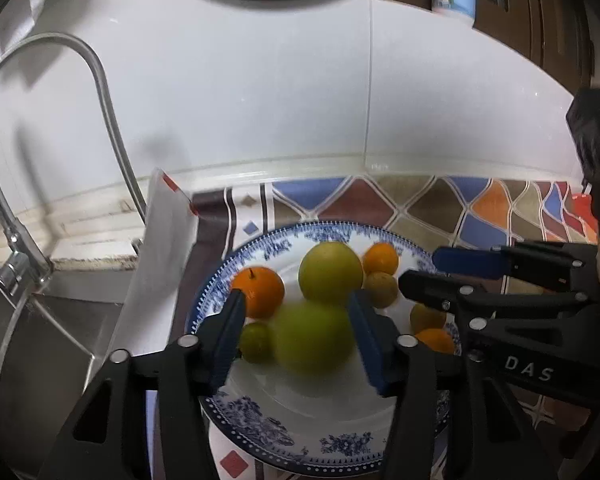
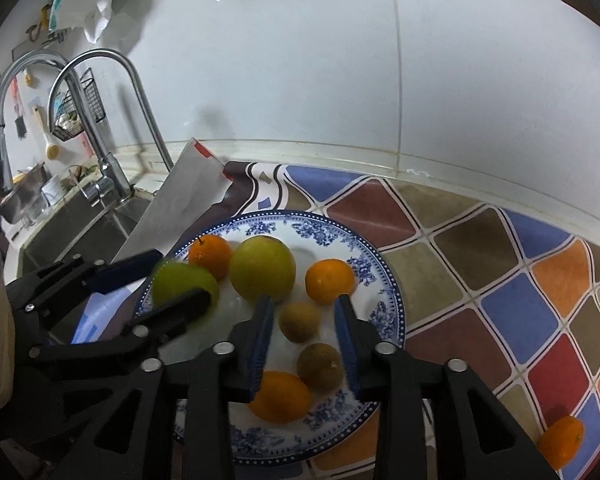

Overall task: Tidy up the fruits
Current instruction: 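Open the left gripper releasing the pomelo while the right gripper releases the pear, then withdraw both tools toward the last orange and small green fruit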

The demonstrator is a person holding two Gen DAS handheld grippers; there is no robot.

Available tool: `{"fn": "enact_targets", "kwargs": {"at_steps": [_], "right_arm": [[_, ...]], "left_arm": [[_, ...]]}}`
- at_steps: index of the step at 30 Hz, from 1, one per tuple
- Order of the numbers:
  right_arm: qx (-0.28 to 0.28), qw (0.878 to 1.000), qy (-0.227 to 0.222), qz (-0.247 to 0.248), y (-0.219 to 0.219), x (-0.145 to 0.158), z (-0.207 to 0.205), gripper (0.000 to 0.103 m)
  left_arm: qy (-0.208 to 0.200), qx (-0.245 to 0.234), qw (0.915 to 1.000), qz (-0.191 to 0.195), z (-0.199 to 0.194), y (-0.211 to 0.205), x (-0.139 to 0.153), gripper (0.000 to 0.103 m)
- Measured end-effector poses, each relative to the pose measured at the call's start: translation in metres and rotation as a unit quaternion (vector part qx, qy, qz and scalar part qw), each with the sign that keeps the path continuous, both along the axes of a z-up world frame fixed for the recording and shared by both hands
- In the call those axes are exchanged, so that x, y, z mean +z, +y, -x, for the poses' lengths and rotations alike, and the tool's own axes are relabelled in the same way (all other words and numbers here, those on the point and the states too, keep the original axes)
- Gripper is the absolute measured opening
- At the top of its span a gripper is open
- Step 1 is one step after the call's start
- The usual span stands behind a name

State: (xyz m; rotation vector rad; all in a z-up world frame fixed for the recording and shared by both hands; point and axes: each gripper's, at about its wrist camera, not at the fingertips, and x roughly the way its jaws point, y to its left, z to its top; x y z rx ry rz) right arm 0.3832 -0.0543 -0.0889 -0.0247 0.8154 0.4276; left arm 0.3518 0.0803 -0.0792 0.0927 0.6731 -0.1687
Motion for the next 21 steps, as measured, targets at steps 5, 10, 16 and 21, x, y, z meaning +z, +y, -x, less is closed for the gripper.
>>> {"fn": "enact_targets", "kwargs": {"at_steps": [5,10,16,21], "right_arm": [[-0.011,1.0,-0.007,-0.004,-0.005,0.005,0.006,0.038],[-0.02,0.999,-0.025,-0.004,-0.012,0.018,0.021,0.038],[-0.026,0.999,-0.046,-0.004,-0.019,0.036,0.04,0.041],[-0.029,0.998,-0.06,-0.006,-0.023,0.048,0.056,0.041]], "left_arm": [[-0.022,0.019,0.9995,-0.011,0.01,0.004,0.012,0.057],[-0.033,0.028,0.999,-0.004,0.024,0.007,0.024,0.062],[-0.052,0.032,0.9981,-0.003,0.042,0.004,0.039,0.067],[-0.061,0.035,0.9975,-0.002,0.056,0.002,0.048,0.068]]}}
